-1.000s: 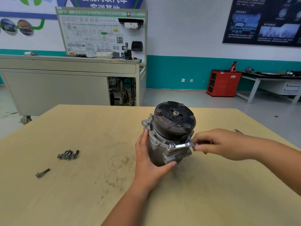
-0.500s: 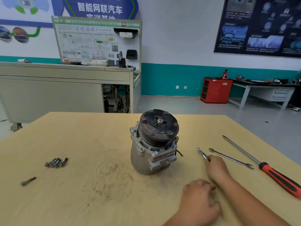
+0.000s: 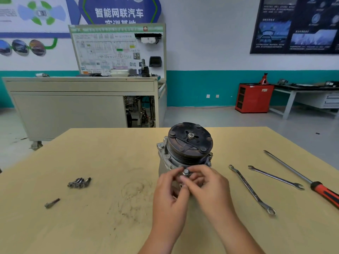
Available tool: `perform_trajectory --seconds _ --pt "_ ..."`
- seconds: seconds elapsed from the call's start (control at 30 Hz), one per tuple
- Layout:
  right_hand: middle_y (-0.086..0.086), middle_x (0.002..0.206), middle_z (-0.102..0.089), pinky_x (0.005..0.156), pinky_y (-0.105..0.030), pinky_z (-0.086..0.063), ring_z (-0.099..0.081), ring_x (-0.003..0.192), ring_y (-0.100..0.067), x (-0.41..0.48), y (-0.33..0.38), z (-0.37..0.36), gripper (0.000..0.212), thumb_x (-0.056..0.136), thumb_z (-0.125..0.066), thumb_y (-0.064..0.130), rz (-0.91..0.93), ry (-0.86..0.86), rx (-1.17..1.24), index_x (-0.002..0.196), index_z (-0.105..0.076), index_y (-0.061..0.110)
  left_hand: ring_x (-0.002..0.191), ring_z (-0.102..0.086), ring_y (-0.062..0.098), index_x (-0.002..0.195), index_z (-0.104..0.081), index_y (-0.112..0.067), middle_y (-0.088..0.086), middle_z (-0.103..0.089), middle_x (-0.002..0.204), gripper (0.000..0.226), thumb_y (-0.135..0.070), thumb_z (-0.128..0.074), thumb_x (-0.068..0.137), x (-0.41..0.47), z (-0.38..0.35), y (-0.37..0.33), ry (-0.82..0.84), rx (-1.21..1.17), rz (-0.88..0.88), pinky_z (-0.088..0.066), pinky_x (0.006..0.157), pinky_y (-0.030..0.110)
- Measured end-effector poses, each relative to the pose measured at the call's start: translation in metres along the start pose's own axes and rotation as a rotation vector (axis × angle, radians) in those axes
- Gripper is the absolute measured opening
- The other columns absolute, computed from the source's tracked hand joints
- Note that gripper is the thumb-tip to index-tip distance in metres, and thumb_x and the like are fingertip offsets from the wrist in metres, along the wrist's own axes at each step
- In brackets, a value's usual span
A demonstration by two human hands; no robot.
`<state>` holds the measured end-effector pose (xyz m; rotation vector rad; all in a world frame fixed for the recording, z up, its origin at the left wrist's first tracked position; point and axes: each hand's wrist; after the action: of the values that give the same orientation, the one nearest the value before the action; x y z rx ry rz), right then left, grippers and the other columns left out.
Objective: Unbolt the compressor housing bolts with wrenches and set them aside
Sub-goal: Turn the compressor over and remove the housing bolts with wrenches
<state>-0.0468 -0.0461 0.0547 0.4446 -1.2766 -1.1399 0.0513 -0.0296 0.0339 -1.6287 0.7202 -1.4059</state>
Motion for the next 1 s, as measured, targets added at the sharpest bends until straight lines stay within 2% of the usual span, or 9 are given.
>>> perform_trajectory --seconds 0.17,0.3,0.37,0.5,0.6,0.7,0.8,0.93,1.0 --pt "0.006 0.069 -0.062 0.058 -0.003 -0.04 -0.057 0.069 0.004 0.004 0.002 0.0 0.012 0.073 -0.077 0.008 0.056 -0.056 -0.105 0.08 -0.071 0.015 0.062 -0.051 0.004 0.105 -0.06 -0.036 -0.005 -0.057 0.096 0.04 -0.02 -0.055 0.069 -0.003 -0.001 -0.002 0.03 0.061 0.009 -0.043 0.062 0.015" --pt "0.005 0.08 -0.065 0.064 -0.005 -0.043 -0.059 0.078 -0.001 0.008 0.027 0.007 0.008 0.078 -0.074 0.013 0.228 -0.114 -0.036 0.086 -0.071 0.014 0.07 -0.054 0.008 0.101 -0.062 -0.031 0.002 -0.06 0.099 0.033 -0.025 -0.059 0.069 -0.001 -0.008 -0.019 -0.004 -0.058 -0.037 -0.046 0.066 0.023" --pt "0.009 0.083 -0.064 0.065 -0.006 -0.044 -0.059 0.078 0.0 0.004 0.041 0.01 0.012 0.077 -0.069 0.022 0.302 -0.066 0.01 0.088 -0.07 0.019 0.087 -0.061 0.013 0.104 -0.062 -0.03 0.005 -0.062 0.104 0.035 -0.031 -0.057 0.07 -0.005 -0.005 -0.024 -0.006 -0.117 -0.081 -0.05 0.077 0.031" --pt "0.014 0.087 -0.06 0.06 -0.01 -0.045 -0.061 0.078 -0.003 -0.02 0.048 -0.01 0.019 0.075 -0.066 0.023 0.308 0.094 0.132 0.088 -0.064 0.037 0.102 -0.057 0.008 0.113 -0.058 -0.033 -0.015 -0.052 0.111 0.046 -0.035 -0.057 0.068 -0.019 0.031 -0.009 -0.138 -0.017 -0.135 -0.047 0.078 0.017" --pt "0.013 0.082 -0.062 0.058 -0.01 -0.044 -0.061 0.072 -0.002 -0.033 0.039 -0.065 0.024 0.072 -0.067 0.015 0.162 0.299 0.127 0.079 -0.063 0.037 0.096 -0.059 -0.002 0.111 -0.06 -0.029 -0.001 -0.056 0.114 0.039 -0.014 -0.063 0.074 -0.024 0.074 0.02 -0.356 -0.114 0.087 -0.046 0.079 0.018" --pt "0.007 0.086 -0.063 0.067 -0.008 -0.042 -0.06 0.072 0.0 -0.032 0.038 -0.142 0.015 0.078 -0.065 0.009 0.134 0.547 -0.023 0.086 -0.068 0.021 0.089 -0.067 0.004 0.112 -0.065 -0.015 0.007 -0.068 0.106 0.044 0.011 -0.042 0.087 -0.018 0.125 0.039 -0.527 -0.342 0.347 -0.048 0.076 0.027" --pt "-0.005 0.104 -0.063 0.081 -0.023 -0.045 -0.061 0.094 -0.017 -0.022 0.047 -0.22 0.018 0.085 -0.058 0.009 0.201 0.684 -0.158 0.1 -0.067 0.013 0.097 -0.064 0.014 0.12 -0.056 -0.005 0.011 -0.065 0.114 0.035 0.006 -0.034 0.094 -0.008 0.172 0.049 -0.658 -0.428 0.434 -0.049 0.074 0.023" --pt "-0.01 0.121 -0.057 0.089 -0.032 -0.045 -0.056 0.108 -0.026 -0.012 0.055 -0.291 0.023 0.092 -0.05 0.008 0.232 0.821 -0.39 0.11 -0.063 0.011 0.13 -0.045 0.023 0.122 -0.049 -0.007 0.014 -0.049 0.138 0.027 -0.013 -0.035 0.1 0.003 0.214 0.047 -0.829 -0.506 0.487 -0.037 0.101 0.033" --pt "-0.013 0.123 -0.055 0.088 -0.034 -0.045 -0.056 0.11 -0.028 -0.01 0.054 -0.309 0.025 0.093 -0.048 0.008 0.212 0.887 -0.479 0.113 -0.062 0.01 0.135 -0.04 0.025 0.127 -0.047 -0.004 0.015 -0.045 0.143 0.033 -0.018 -0.035 0.1 0.005 0.226 0.051 -0.821 -0.508 0.511 -0.032 0.11 0.035"
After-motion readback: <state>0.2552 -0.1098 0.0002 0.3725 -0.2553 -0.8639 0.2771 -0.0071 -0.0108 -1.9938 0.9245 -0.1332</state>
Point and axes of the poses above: each hand's wrist, its own x-axis towards the middle knuckle, its own z-axis out of the back of the hand, y = z × x
